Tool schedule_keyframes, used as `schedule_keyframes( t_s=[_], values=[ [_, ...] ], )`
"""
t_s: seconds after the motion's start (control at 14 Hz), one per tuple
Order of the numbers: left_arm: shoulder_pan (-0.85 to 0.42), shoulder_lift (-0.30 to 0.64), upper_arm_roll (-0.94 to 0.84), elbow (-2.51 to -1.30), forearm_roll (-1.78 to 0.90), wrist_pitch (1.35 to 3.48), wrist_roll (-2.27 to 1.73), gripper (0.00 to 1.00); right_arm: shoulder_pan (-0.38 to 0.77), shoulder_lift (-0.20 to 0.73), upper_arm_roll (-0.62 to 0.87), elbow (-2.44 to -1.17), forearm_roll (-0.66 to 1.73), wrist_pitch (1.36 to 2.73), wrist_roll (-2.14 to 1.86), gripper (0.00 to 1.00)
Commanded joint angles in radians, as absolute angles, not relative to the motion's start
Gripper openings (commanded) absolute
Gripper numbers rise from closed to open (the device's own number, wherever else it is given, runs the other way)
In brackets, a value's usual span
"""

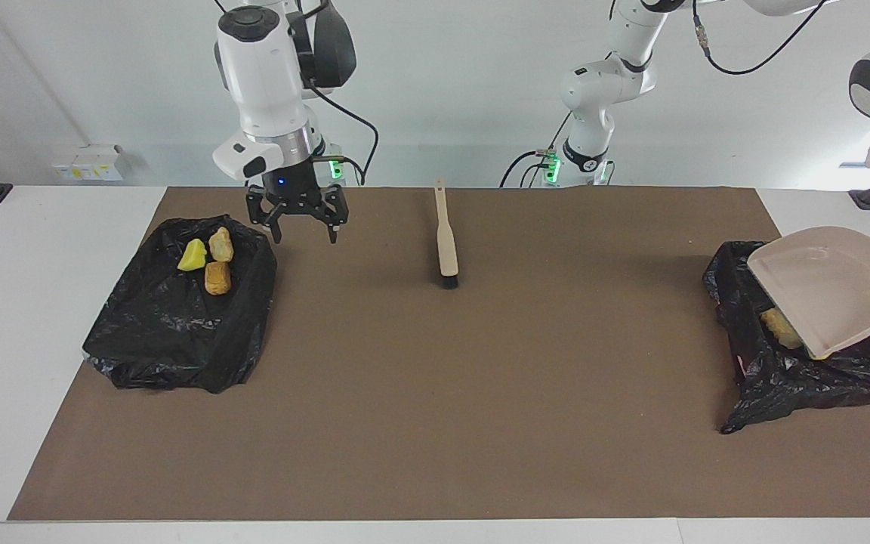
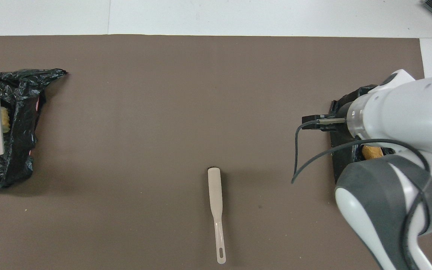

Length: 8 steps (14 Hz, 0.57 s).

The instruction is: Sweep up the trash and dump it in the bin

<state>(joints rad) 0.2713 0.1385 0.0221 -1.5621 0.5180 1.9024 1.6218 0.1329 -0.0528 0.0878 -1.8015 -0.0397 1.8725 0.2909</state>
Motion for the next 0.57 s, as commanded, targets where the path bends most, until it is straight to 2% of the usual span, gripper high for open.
schedule_keyframes(
  t_s=[0.0,0.21,0.5],
  values=[
    [0.258,0.103,0.015,-1.597,0.392,1.836,1.481,0.00,0.068,-0.057,0.098,-1.680,-0.061,1.686,0.281,1.00],
    [0.183,0.051,0.015,-1.706,0.322,1.829,1.274,0.00,0.025,-0.087,0.078,-1.657,-0.057,1.582,0.259,1.00],
    [0.069,0.049,0.014,-1.788,0.246,1.825,0.938,0.00,0.020,-0.089,0.022,-1.655,-0.037,1.575,0.189,1.00]
  ],
)
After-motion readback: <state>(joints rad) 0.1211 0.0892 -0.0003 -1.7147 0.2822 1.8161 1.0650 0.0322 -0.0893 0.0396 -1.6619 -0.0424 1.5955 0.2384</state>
